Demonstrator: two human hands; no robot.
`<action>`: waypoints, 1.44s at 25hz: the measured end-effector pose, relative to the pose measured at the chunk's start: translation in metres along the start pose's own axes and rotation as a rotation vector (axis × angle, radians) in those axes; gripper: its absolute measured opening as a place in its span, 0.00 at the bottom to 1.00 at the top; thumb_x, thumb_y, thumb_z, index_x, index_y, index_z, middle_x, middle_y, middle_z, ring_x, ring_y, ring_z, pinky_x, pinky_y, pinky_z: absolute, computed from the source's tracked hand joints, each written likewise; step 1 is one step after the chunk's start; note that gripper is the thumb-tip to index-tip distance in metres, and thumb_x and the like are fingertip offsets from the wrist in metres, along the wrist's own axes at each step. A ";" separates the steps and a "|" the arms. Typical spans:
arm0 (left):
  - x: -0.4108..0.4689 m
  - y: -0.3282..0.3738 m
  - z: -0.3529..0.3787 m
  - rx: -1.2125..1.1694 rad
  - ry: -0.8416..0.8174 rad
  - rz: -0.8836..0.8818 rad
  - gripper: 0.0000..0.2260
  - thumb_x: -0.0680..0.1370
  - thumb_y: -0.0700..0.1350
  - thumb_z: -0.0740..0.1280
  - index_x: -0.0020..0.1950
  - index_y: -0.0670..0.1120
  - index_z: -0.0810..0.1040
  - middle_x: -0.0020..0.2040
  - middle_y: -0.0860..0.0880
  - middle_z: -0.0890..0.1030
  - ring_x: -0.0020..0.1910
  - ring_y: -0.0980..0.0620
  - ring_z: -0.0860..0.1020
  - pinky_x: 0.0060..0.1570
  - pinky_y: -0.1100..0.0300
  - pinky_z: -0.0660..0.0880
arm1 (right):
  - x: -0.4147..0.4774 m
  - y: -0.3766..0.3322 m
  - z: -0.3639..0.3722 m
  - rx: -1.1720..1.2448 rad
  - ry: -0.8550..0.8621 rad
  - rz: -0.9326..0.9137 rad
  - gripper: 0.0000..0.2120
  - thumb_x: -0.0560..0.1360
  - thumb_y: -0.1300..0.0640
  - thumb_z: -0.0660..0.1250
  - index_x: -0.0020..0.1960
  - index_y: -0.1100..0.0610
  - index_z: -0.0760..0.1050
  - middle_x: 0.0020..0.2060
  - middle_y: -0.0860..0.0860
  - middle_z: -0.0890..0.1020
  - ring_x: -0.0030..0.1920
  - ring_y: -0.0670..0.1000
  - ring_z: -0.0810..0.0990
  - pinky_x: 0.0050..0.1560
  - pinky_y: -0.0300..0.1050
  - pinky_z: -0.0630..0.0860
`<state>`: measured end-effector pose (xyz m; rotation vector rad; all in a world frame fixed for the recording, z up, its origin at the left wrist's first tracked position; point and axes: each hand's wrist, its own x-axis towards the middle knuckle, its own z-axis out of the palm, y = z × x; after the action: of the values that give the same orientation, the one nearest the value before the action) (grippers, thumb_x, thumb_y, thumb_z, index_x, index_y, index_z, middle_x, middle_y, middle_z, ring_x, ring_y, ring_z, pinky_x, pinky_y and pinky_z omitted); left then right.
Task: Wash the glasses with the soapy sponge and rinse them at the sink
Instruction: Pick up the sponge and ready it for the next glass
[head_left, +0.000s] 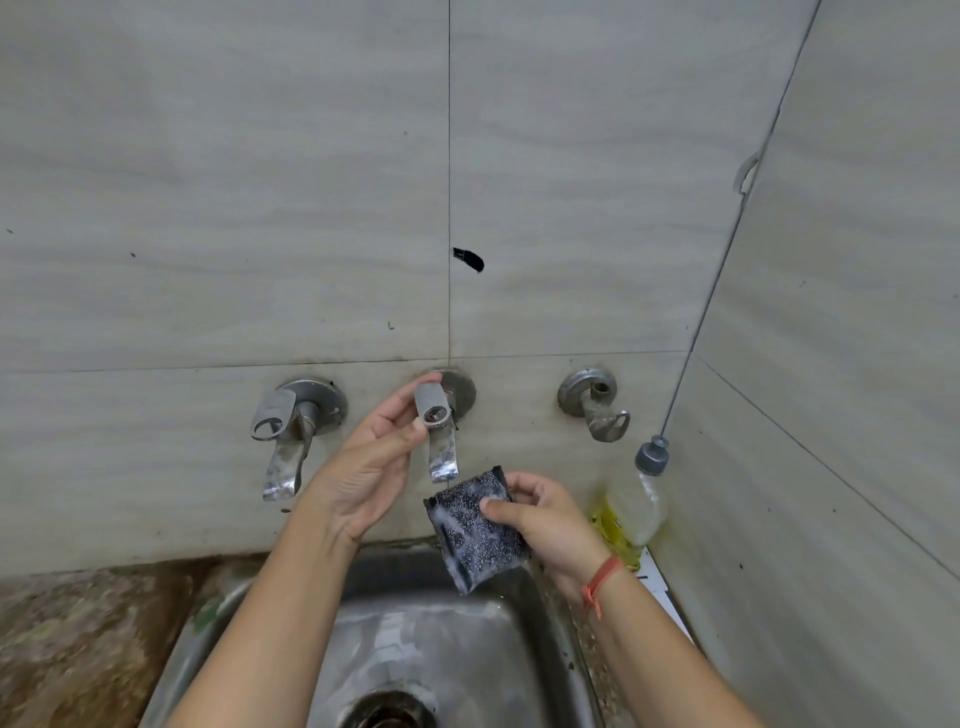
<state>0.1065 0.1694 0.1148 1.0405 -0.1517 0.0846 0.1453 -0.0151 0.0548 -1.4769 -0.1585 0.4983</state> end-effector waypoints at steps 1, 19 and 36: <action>0.001 -0.001 0.006 0.034 0.047 0.033 0.28 0.63 0.40 0.79 0.62 0.43 0.76 0.57 0.46 0.82 0.53 0.55 0.80 0.52 0.66 0.75 | 0.002 0.002 0.001 -0.004 0.003 0.005 0.12 0.70 0.66 0.73 0.53 0.62 0.78 0.48 0.58 0.84 0.49 0.58 0.83 0.57 0.55 0.78; -0.064 -0.053 -0.001 0.255 0.710 -0.417 0.12 0.77 0.51 0.67 0.54 0.44 0.80 0.50 0.46 0.84 0.51 0.47 0.81 0.57 0.49 0.75 | -0.005 0.009 0.032 0.007 0.068 -0.028 0.11 0.71 0.66 0.72 0.52 0.59 0.79 0.48 0.56 0.84 0.50 0.58 0.82 0.54 0.52 0.79; -0.075 -0.047 -0.014 0.325 0.709 -0.468 0.07 0.74 0.36 0.71 0.50 0.37 0.78 0.43 0.39 0.83 0.34 0.47 0.80 0.32 0.56 0.81 | -0.013 0.028 0.014 0.123 0.288 0.058 0.05 0.77 0.61 0.67 0.42 0.58 0.78 0.39 0.55 0.81 0.41 0.51 0.79 0.43 0.39 0.79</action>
<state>0.0403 0.1580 0.0555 1.2854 0.7686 0.0494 0.1220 -0.0072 0.0317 -1.4180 0.1405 0.3304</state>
